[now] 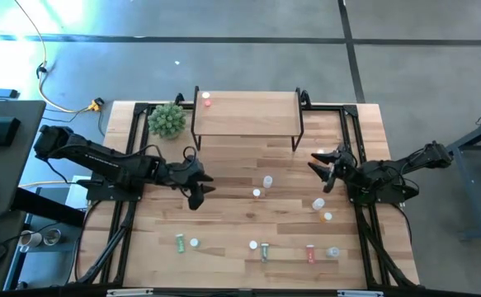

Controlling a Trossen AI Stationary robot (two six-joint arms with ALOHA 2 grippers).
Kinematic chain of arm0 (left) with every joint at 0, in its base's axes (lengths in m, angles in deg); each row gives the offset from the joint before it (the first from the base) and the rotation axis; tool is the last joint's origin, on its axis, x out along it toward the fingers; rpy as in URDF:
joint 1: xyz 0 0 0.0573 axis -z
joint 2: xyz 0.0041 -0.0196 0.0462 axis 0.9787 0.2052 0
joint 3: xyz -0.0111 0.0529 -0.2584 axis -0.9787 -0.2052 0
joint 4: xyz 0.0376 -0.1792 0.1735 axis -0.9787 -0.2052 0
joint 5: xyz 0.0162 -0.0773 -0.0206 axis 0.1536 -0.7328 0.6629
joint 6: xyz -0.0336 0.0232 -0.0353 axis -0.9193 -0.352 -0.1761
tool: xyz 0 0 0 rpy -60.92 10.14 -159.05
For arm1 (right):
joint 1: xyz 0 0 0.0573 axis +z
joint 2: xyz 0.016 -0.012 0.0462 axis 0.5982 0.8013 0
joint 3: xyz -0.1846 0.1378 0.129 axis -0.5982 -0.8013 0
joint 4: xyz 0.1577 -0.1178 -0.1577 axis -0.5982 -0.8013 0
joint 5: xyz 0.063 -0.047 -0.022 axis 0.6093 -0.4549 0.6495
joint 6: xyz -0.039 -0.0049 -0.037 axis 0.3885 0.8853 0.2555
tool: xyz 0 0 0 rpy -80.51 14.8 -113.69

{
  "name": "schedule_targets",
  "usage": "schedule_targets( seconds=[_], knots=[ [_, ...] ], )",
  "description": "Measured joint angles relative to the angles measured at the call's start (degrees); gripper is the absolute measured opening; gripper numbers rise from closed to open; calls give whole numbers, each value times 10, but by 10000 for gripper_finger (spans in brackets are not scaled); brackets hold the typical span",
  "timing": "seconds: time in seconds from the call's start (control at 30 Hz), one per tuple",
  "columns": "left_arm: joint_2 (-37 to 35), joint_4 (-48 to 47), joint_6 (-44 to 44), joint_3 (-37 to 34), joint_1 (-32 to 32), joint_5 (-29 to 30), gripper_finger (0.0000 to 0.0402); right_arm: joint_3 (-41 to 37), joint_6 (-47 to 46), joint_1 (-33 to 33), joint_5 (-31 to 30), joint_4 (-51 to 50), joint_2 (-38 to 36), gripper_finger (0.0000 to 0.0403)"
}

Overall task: Pick and place medicine bottles onto shelf by color
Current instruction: Put the top white pill bottle on the shelf

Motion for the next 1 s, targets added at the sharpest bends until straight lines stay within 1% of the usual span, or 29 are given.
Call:
schedule_targets(
  seconds=[0.2, 0.27, 0.37, 0.53, 0.63, 0.73, 0.87, 1.0],
  knots=[
    [0, 1, 15, 0, -3, 2, 170, 0, 20, 0, 0, 60, 0, 184],
    [0, 1, 18, 0, -6, 1, 170, 0, 25, 0, 8, 74, 0, 186],
    [0, 1, 28, 0, -6, -1, 170, 0, 26, 0, 20, 89, 3, 194],
    [0, 1, 55, 0, -6, -3, 170, 1, 25, 0, 21, 122, 11, 213],
    [0, 0, 55, 0, -6, -3, 170, 23, 21, 0, 23, 123, 22, 216],
    [0, 0, 55, 0, -6, -3, 170, 56, 53, 0, 27, 116, 44, 216],
    [0, 0, 55, 0, -6, -3, 170, 99, 88, 0, 28, 72, 87, 216],
    [1, 4, 68, 0, -10, -3, 170, 130, 79, 0, 41, 30, 135, 216]
  ],
)
